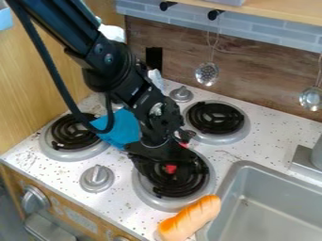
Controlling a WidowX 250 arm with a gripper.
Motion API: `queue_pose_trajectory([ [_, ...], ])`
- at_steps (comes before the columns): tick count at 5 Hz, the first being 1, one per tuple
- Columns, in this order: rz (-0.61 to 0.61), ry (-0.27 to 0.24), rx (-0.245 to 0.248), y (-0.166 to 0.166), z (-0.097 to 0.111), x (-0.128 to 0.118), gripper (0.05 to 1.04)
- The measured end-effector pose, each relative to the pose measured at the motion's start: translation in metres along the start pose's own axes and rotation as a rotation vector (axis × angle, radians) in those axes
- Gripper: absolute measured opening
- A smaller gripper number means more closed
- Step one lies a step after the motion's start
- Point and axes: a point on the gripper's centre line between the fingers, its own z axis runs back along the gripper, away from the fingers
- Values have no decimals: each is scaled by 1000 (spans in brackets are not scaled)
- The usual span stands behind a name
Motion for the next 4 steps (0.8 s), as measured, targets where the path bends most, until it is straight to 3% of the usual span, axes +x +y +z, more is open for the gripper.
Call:
queue_pose_trajectory([
  [2,8,0,4,-4,-11,9,946],
  [3,33,2,16,0,-15,12,731],
  [4,46,4,25,0,-17,18,584],
])
